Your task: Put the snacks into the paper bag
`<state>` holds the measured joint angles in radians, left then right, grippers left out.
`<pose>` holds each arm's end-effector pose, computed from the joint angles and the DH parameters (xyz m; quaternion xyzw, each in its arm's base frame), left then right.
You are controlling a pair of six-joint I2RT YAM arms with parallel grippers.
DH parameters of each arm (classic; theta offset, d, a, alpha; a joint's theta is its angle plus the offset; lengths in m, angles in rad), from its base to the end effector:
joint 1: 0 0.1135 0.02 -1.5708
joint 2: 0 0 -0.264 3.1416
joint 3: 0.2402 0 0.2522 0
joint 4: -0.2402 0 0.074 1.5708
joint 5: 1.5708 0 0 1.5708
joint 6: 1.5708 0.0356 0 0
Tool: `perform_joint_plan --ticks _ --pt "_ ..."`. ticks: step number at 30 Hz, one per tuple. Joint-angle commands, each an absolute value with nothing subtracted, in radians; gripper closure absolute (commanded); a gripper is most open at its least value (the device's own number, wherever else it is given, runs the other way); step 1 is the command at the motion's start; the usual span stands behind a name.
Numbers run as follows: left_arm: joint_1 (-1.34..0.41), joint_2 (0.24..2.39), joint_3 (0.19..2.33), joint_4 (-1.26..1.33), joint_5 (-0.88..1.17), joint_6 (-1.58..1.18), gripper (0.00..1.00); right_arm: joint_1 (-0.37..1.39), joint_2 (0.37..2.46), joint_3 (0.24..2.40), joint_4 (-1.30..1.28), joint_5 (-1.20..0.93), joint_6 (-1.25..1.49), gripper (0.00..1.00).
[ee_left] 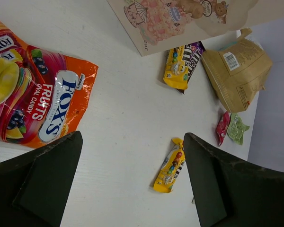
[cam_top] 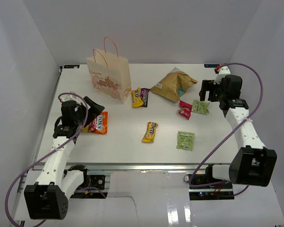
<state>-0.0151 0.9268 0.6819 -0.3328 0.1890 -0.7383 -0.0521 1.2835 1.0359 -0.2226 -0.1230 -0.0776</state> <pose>0.2049 -0.0098 0.2639 -0.2676 0.8346 -0.2516 0.4105 0.2947 -0.0110 0.3153 -0.0430 0.8503 0.0185 0.5243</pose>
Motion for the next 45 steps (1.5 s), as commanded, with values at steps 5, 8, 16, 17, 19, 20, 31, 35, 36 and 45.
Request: perform_joint_plan --ticks 5,8,16,17,19,20,31,35,36,45 --pt "-0.014 0.949 0.759 -0.448 0.108 -0.920 0.02 -0.051 1.296 1.075 -0.261 -0.468 -0.243 0.10" --pt "-0.014 0.997 0.799 -0.633 0.015 -1.104 0.02 -0.034 1.333 1.127 -0.414 -0.761 -0.489 0.10" --pt "-0.014 1.138 0.788 -0.676 0.015 -1.238 0.19 -0.011 1.447 1.198 -0.603 -0.959 -0.650 0.10" --pt "-0.014 1.164 0.796 -0.676 0.015 -1.235 0.21 -0.011 1.447 1.193 -0.592 -0.966 -0.652 0.10" --pt "-0.014 1.244 0.821 -0.675 -0.018 -1.227 0.21 -0.008 1.457 1.196 -0.583 -0.973 -0.652 0.10" --pt "-0.014 1.268 0.828 -0.675 -0.017 -1.226 0.21 -0.008 1.462 1.203 -0.584 -0.974 -0.652 0.10" --pt "-0.014 1.347 0.876 -0.742 -0.175 -1.121 0.23 -0.006 1.496 1.183 -0.577 -0.976 -0.647 0.10" --pt "-0.006 1.422 0.853 -0.698 -0.212 -1.072 0.20 -0.006 1.509 1.184 -0.575 -0.976 -0.644 0.10" --pt "-0.006 1.443 0.853 -0.686 -0.212 -1.062 0.20 -0.006 1.512 1.190 -0.575 -0.976 -0.641 0.10" --pt "-0.002 1.549 0.861 -0.606 -0.204 -1.019 0.34 -0.006 1.517 1.187 -0.580 -0.969 -0.644 0.10"
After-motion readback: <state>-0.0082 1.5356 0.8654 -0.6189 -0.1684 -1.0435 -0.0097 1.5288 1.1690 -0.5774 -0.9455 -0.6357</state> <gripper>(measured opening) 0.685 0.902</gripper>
